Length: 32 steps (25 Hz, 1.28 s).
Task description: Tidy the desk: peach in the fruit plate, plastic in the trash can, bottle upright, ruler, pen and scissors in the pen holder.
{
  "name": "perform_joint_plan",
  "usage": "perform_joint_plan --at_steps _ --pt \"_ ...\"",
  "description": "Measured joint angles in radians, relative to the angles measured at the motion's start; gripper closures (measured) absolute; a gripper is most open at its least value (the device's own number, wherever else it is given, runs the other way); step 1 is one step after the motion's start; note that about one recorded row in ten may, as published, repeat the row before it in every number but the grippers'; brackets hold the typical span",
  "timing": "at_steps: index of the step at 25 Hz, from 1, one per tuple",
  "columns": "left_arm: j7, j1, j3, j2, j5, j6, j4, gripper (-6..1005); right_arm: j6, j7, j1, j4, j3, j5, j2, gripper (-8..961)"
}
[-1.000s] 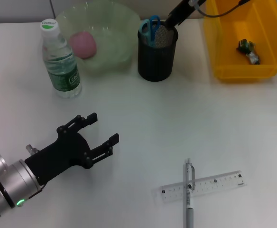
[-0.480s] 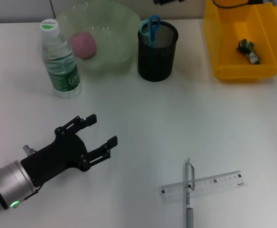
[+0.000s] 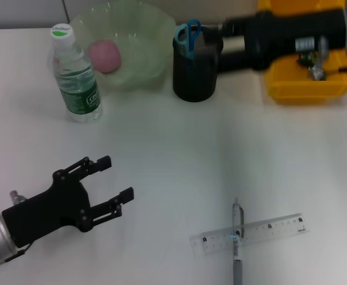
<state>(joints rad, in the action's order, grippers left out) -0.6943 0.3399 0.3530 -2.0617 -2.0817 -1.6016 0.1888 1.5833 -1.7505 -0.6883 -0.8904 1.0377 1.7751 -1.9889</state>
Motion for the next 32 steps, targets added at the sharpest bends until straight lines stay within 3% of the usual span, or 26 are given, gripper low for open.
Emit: perform_joint_plan --at_steps 8,18,32 --pt "-0.036 -0.013 0.093 0.004 0.0 -0.05 0.045 197 0.1 0.113 -0.001 0.06 0.012 0.085 -0.017 248" --pt "-0.045 -0.017 0.211 0.004 0.0 -0.091 0.084 197 0.129 0.183 -0.022 0.089 0.02 0.234 -0.072 250" --pt "-0.044 -0.018 0.233 0.003 0.0 -0.089 0.087 198 0.125 0.19 -0.026 0.102 0.042 0.239 -0.076 252"
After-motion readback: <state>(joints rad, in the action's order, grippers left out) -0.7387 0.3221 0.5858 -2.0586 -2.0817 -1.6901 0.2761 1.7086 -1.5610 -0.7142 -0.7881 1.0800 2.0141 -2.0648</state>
